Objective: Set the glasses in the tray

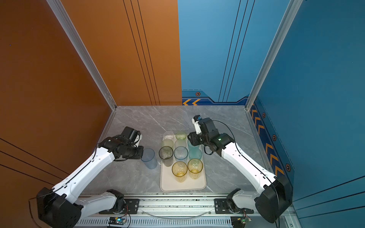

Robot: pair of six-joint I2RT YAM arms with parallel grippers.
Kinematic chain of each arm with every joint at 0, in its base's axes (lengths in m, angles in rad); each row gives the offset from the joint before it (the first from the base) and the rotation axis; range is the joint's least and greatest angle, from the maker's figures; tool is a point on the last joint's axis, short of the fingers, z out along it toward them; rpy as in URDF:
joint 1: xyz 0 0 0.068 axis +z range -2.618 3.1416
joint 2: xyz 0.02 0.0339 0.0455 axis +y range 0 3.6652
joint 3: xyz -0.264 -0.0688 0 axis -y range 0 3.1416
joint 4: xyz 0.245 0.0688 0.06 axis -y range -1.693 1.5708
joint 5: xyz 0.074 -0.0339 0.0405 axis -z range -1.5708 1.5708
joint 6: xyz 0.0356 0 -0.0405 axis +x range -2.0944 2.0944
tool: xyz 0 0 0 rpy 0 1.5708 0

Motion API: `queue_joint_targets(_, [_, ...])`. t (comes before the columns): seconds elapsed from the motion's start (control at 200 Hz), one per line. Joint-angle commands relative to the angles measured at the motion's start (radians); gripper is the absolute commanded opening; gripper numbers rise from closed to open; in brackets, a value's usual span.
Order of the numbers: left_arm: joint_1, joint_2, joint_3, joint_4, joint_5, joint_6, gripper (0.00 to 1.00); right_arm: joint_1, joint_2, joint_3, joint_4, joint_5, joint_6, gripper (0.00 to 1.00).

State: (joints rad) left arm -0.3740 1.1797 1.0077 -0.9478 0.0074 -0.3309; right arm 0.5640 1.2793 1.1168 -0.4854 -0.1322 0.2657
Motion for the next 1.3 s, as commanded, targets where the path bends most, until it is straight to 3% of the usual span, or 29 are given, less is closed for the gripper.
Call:
queue_joint_targets(0.0, [-0.008,0.017,0.006,-0.025,-0.017,0.003,0.19,0.005,0.000,-0.010,0.010,-0.021,-0.018,0.49])
queue_joint_targets(0.656, [-0.034,0.067,0.015,-0.025,-0.033,0.012,0.17,0.002,0.015,-0.007,0.005,-0.026,-0.024,0.50])
queue_joint_targets(1.292, [-0.058,0.094,0.055,-0.027,-0.037,0.033,0.09,0.003,0.013,-0.014,-0.004,-0.026,-0.021,0.49])
